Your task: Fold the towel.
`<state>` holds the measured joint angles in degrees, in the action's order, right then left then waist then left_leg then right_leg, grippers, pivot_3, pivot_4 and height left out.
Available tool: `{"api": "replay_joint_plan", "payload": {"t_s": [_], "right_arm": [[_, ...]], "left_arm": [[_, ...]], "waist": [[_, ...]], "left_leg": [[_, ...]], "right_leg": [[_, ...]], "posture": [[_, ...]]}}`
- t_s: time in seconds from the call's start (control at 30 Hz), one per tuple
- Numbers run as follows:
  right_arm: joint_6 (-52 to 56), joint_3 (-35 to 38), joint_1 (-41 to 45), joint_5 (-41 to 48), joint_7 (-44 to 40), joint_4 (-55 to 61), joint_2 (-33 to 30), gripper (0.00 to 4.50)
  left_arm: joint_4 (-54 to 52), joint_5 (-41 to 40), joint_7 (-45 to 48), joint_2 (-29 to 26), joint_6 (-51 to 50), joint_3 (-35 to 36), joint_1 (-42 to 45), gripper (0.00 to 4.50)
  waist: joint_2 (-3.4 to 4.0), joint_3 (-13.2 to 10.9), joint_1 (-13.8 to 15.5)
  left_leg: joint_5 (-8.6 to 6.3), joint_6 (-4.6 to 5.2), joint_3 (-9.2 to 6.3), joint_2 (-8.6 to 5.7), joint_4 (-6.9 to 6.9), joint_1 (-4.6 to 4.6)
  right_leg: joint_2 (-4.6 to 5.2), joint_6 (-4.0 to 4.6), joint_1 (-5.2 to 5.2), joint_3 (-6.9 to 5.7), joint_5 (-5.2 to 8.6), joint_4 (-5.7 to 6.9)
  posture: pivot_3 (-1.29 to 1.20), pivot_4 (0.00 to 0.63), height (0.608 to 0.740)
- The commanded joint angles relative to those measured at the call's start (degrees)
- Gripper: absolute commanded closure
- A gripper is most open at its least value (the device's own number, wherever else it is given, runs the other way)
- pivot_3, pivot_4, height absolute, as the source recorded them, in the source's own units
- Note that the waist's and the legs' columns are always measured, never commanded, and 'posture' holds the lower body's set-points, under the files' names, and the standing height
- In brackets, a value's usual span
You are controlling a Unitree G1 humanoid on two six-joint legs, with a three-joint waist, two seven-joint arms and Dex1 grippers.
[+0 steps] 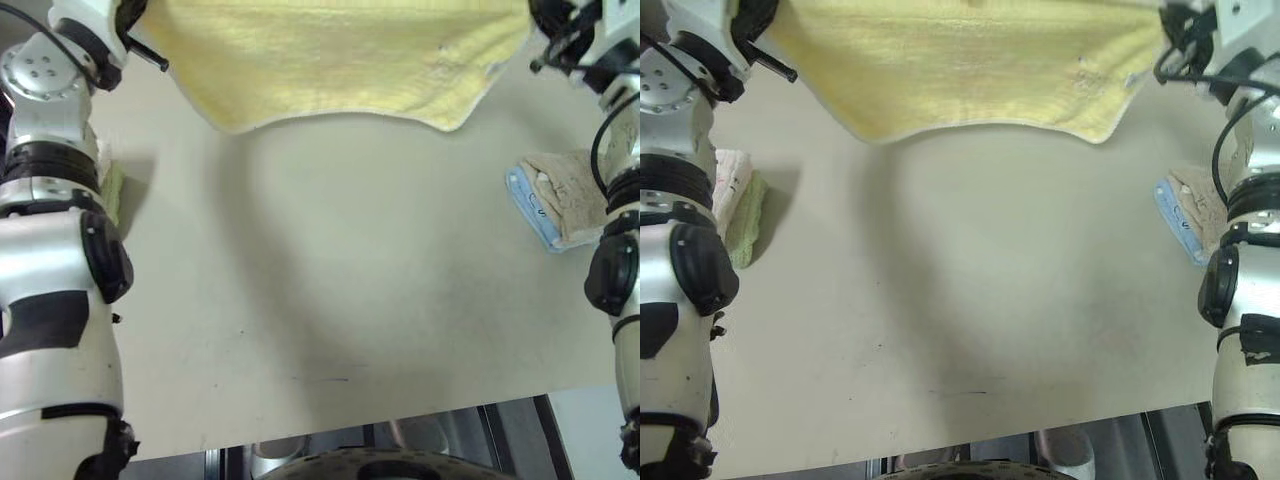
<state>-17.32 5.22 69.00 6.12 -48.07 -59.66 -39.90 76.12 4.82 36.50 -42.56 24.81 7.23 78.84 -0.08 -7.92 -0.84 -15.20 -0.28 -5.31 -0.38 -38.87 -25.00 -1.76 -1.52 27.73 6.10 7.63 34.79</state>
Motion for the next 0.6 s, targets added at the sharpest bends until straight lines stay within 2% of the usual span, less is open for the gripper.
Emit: {"api": "replay_joint_plan", "payload": {"t_s": [0.03,0.1,0.2,0.33,0.43,0.5,0.6], "right_arm": [[9.2,6.0,-10.4,10.1,-10.6,15.5,-5.3,4.50],[17.2,7.0,-20.0,15.2,-15.1,28.4,-6.8,4.50],[26.1,8.9,-30.3,19.5,-15.4,42.1,-9.1,4.50],[33.3,11.6,-38.2,23.3,-15.5,51.7,-11.3,4.50],[38.2,14.6,-45.9,26.3,-16.0,58.7,-12.9,4.50],[40.2,15.8,-49.9,27.4,-15.6,61.8,-13.3,4.50],[42.6,16.5,-53.5,28.7,-15.0,65.2,-13.7,4.50]], "left_arm": [[0.1,-6.6,16.6,-4.3,-2.3,5.8,-4.3,4.48],[-0.7,-10.2,25.7,-4.1,-4.3,8.0,-7.2,4.48],[-2.2,-11.9,36.6,-5.4,-7.0,8.3,-10.5,4.48],[-3.7,-13.7,45.4,-7.1,-12.1,8.5,-12.6,4.48],[-6.0,-13.7,53.3,-10.3,-18.2,6.9,-15.6,4.48],[-10.4,-16.0,55.6,-12.8,-24.9,4.2,-19.3,4.48],[-20.9,-21.9,56.0,-17.1,-33.2,-1.6,-27.8,4.48]], "waist": [[-0.01,0.0,0.0],[-0.02,0.0,0.3],[-0.01,0.0,0.3],[-0.02,0.0,0.0],[-0.03,0.0,-0.2],[-0.03,0.0,-0.3],[-0.02,0.0,-0.5]], "left_leg": [[-0.01,0.00,0.02,0.00,-0.02,-0.01],[-0.01,-0.02,0.02,0.02,-0.02,0.00],[-0.05,-0.11,-0.02,0.06,-0.25,-0.08],[-0.10,0.05,0.00,0.07,-0.88,-0.02],[-0.43,0.81,-0.03,0.10,-1.13,0.31],[-0.50,0.94,0.00,0.08,-1.15,0.96],[-0.54,1.09,0.02,-0.01,-1.27,1.08]], "right_leg": [[0.00,0.00,0.03,0.01,0.00,0.08],[-0.04,0.01,-0.03,-0.02,0.03,0.08],[-0.07,-0.02,-0.07,-0.05,0.05,0.14],[-0.05,-0.15,-0.21,0.03,-0.04,0.20],[-0.10,-0.13,-0.69,0.00,-0.16,0.20],[-0.10,0.02,-1.29,0.02,-0.07,0.18],[-0.09,0.26,-1.44,0.15,-0.12,0.19]], "posture": [[0.00,0.150,0.740],[0.00,0.150,0.740],[0.00,0.150,0.740],[0.00,0.150,0.740],[0.00,0.150,0.740],[0.00,0.150,0.740],[0.00,0.150,0.740]]}}
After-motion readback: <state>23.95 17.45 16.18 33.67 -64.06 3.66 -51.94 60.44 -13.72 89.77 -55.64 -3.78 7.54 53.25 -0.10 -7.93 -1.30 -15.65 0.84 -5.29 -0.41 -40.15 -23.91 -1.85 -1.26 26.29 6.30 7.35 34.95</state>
